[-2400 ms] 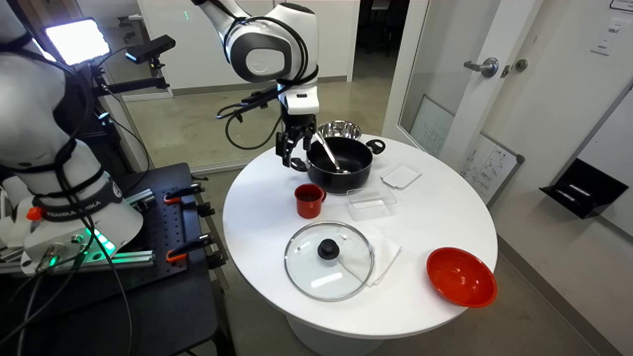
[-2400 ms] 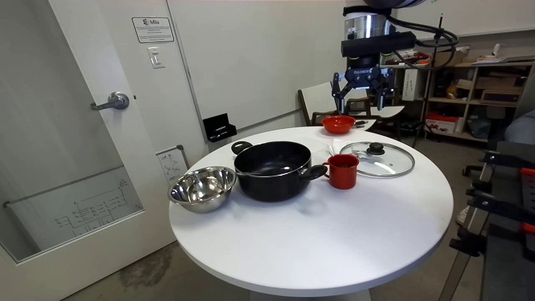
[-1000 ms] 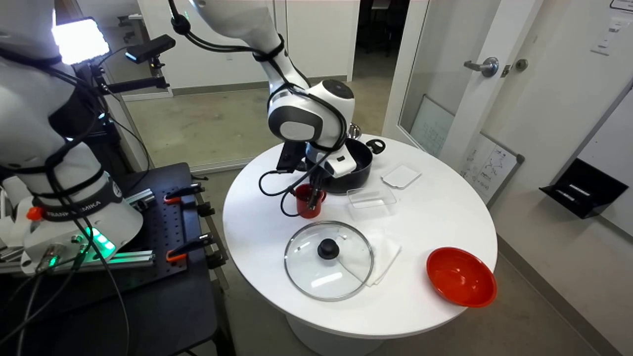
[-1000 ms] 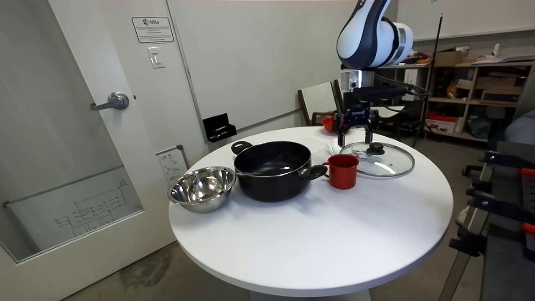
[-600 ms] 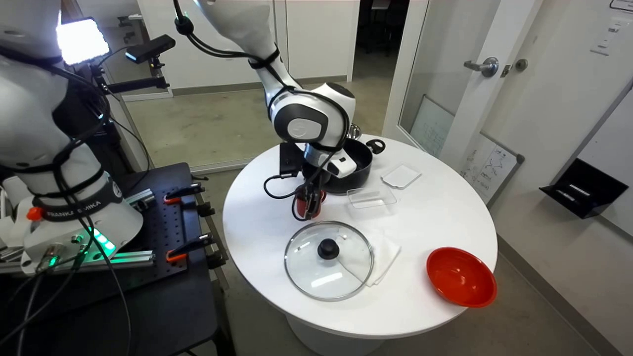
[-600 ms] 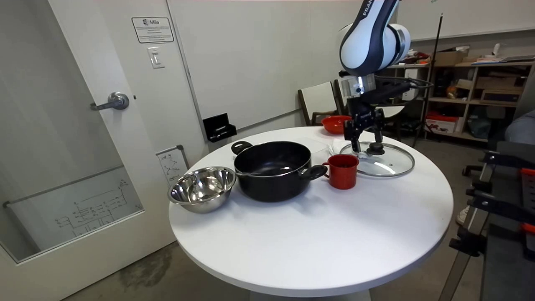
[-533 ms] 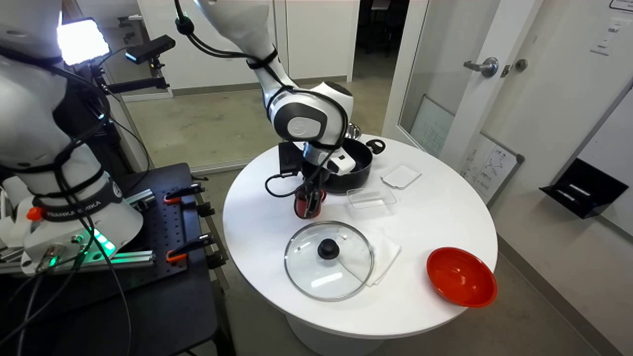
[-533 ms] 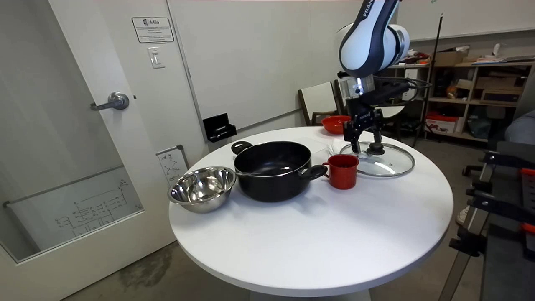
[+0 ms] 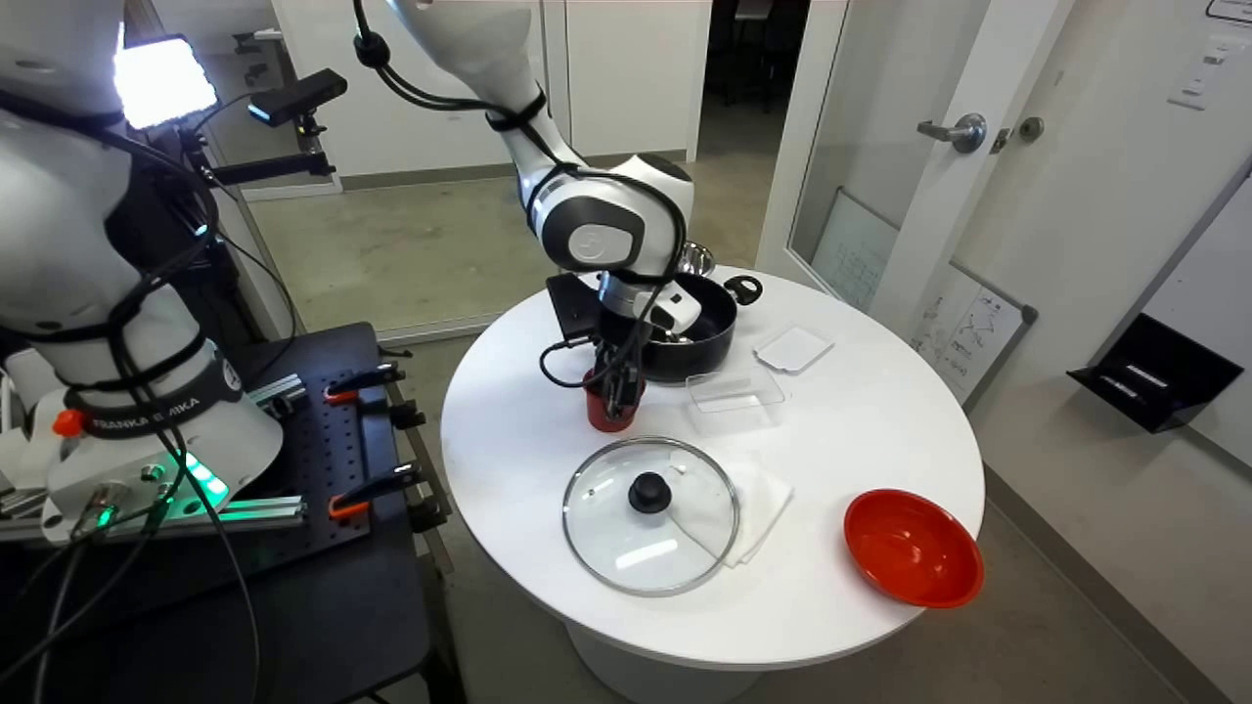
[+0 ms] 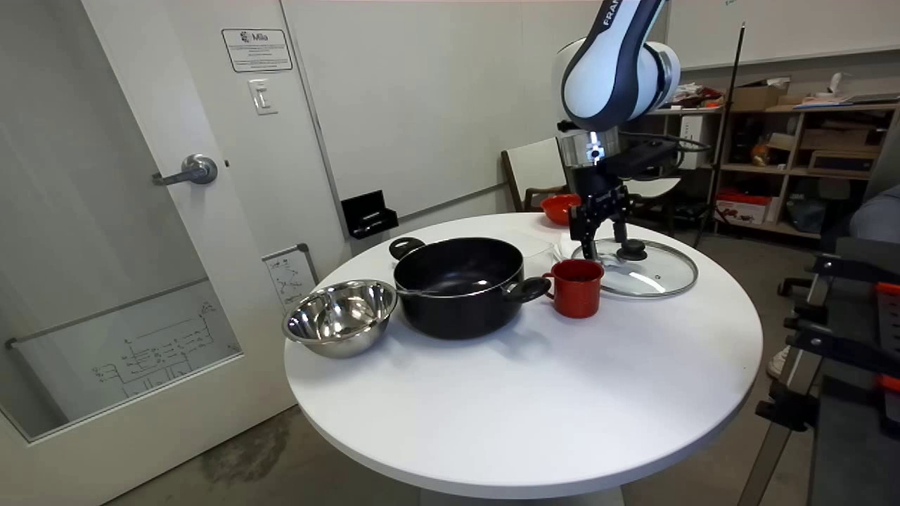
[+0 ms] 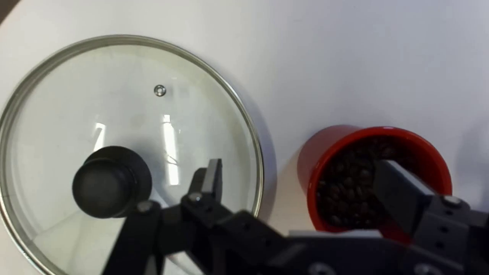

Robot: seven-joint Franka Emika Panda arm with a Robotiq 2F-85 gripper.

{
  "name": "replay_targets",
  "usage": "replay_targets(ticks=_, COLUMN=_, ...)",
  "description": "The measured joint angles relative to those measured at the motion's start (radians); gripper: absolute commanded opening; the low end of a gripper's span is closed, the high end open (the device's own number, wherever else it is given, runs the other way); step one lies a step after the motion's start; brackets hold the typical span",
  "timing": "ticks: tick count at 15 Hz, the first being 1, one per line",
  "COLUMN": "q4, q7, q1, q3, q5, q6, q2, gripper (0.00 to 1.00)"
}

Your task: Pour the contents in the red cup into the clear bowl

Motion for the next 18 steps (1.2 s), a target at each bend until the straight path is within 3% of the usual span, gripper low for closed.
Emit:
replay_targets(ticks=7, q4=0.045, q7=-0.141, q1=-0.092, q3=0.035, q5=0.102, q6=0.020, q2=0.010, gripper=1.00)
replay_targets(ticks=18, q4=0.053, q7=-0.213, q1=-0.085, q3=0.060, q5=0.086, q6=0.093, q2=0.081, gripper=1.00)
